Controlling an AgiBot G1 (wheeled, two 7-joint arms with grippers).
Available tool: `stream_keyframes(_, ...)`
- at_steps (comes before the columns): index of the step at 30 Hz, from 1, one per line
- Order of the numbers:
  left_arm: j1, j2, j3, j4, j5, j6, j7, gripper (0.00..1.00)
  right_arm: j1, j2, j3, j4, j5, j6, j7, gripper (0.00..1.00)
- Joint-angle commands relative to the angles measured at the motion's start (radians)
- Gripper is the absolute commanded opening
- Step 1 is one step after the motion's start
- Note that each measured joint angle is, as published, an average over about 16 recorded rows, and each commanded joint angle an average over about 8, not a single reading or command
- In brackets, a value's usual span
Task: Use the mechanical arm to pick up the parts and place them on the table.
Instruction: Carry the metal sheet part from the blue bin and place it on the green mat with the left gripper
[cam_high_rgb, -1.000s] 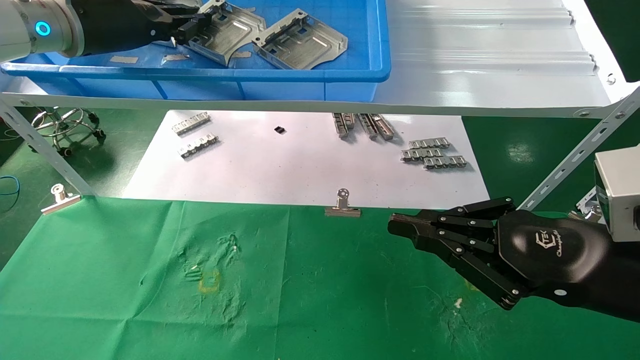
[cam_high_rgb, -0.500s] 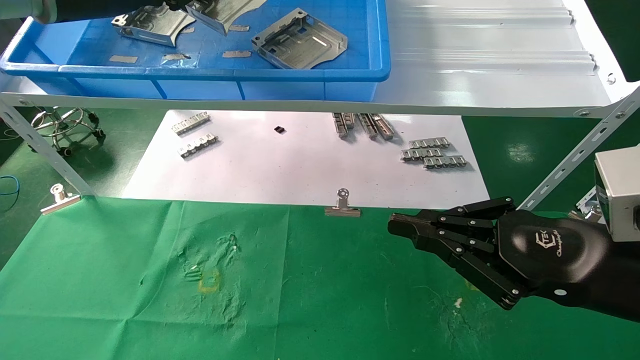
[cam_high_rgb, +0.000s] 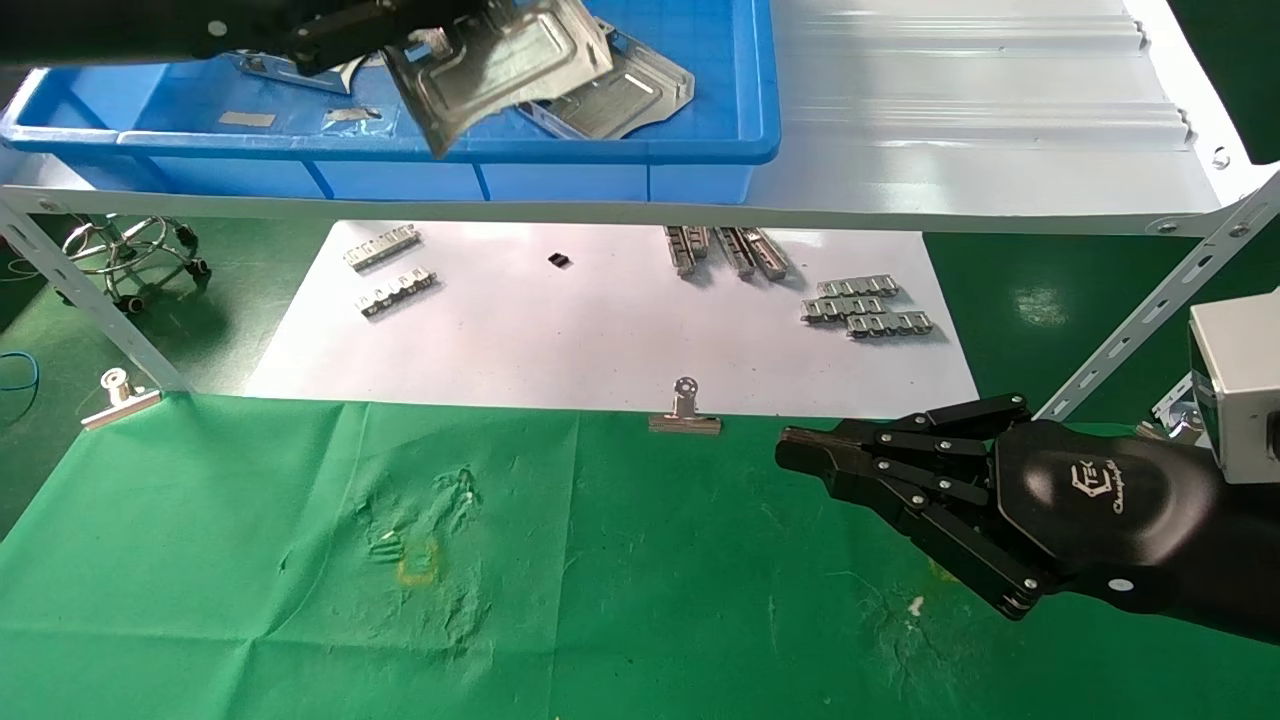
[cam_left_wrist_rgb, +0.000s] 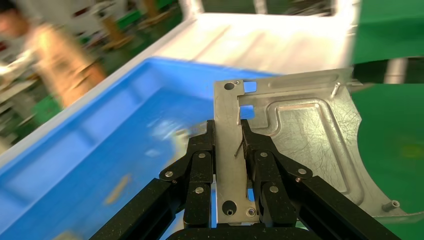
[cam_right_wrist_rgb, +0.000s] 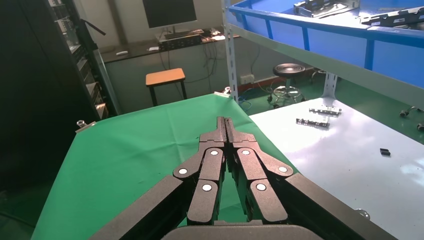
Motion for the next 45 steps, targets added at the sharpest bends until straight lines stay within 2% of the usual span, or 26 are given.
stream_keyframes(1, 0.001, -0.016, -0.006, -0.004, -0.010, 0.079, 0.021, 0.00, 0.000, 0.000, 0.000, 0.000, 0.000, 0.000, 0.000, 0.00)
stream_keyframes(7, 0.061, -0.055, 0.011, -0.095, -0.047, 0.138, 0.068, 0.00, 0.000, 0.000, 0.000, 0.000, 0.000, 0.000, 0.000, 0.00)
stream_keyframes(14, 0.190, -0.149, 0.085, -0.342, -0.174, 0.143, 0.072, 0.00, 0.000, 0.000, 0.000, 0.000, 0.000, 0.000, 0.000, 0.00)
stream_keyframes(21, 0.299, -0.275, 0.225, -0.611, -0.291, 0.136, 0.096, 0.00, 0.000, 0.000, 0.000, 0.000, 0.000, 0.000, 0.000, 0.00)
stream_keyframes(27, 0.333, -0.337, 0.378, -0.745, -0.272, 0.132, 0.153, 0.00, 0.000, 0.000, 0.000, 0.000, 0.000, 0.000, 0.000, 0.00)
stream_keyframes(31, 0.336, -0.351, 0.481, -0.779, -0.250, 0.129, 0.171, 0.00, 0.000, 0.000, 0.000, 0.000, 0.000, 0.000, 0.000, 0.00)
stream_keyframes(35, 0.342, -0.357, 0.546, -0.756, -0.245, 0.108, 0.175, 0.00, 0.000, 0.000, 0.000, 0.000, 0.000, 0.000, 0.000, 0.00)
stream_keyframes(45, 0.384, -0.324, 0.578, -0.636, -0.194, -0.019, 0.205, 0.00, 0.000, 0.000, 0.000, 0.000, 0.000, 0.000, 0.000, 0.00)
